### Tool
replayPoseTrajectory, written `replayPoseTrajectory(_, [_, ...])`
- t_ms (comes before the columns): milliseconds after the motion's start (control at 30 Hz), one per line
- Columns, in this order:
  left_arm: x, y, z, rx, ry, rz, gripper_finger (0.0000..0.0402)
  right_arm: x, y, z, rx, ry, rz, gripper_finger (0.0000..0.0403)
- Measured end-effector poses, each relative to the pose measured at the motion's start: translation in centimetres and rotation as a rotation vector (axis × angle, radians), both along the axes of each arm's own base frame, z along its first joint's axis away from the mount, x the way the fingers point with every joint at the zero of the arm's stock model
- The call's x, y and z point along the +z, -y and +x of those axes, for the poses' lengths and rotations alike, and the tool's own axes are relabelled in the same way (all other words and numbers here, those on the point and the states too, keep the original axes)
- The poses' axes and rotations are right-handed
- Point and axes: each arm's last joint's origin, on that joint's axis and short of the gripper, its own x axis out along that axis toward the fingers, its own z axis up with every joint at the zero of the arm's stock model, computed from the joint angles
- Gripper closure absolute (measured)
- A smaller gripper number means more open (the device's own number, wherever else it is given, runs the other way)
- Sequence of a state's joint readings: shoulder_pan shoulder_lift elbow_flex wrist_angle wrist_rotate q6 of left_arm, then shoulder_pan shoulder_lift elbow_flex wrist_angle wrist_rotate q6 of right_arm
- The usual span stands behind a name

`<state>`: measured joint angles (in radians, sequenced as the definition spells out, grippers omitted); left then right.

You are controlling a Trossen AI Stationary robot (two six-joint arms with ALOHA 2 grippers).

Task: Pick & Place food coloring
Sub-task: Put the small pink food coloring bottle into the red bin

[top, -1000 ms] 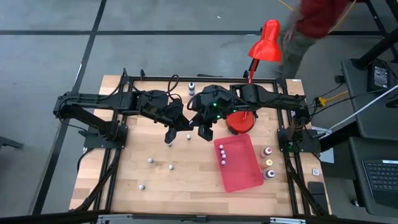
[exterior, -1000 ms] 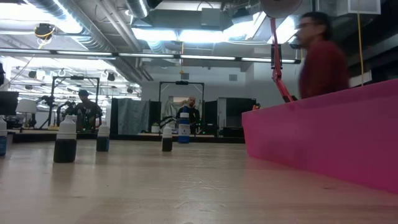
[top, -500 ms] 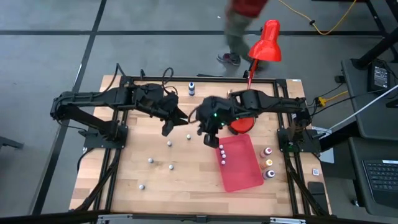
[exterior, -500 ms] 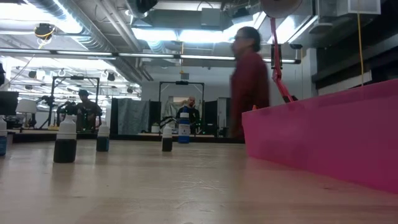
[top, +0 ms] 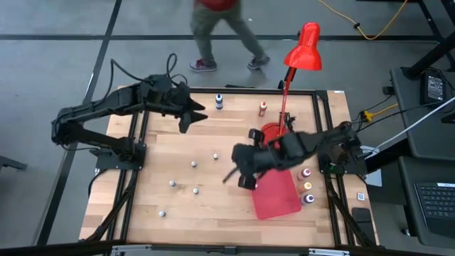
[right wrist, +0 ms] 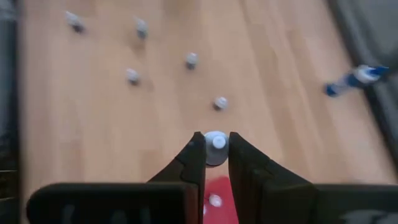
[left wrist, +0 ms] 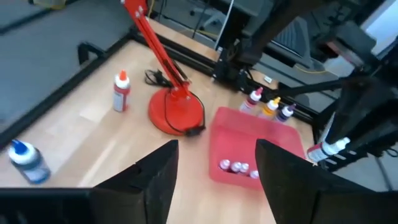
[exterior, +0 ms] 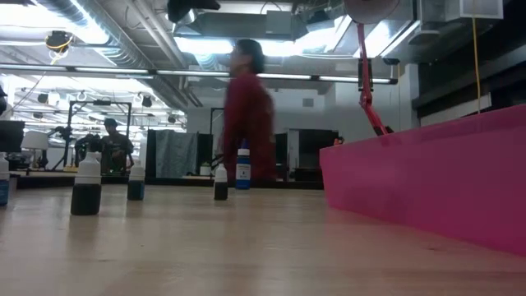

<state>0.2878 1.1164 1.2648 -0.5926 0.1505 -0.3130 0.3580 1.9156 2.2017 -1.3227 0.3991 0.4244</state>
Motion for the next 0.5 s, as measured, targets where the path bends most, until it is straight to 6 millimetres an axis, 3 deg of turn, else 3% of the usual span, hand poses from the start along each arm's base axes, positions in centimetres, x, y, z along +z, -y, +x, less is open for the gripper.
replayPoseTrajectory(233, [0.2,-0.8,-0.6,-0.062,0.025,-0.016,0.0178,-4.9,-2.3,-1.9,-0.054,-0.194,-0.194,0.0352])
replayPoseTrajectory(500, [0.2,-0.9,-0.6,-0.072,0.028,-0.033,0.0178,-8.5,-2.4,-6.7,-0.105,-0.219,-0.142,0.0351])
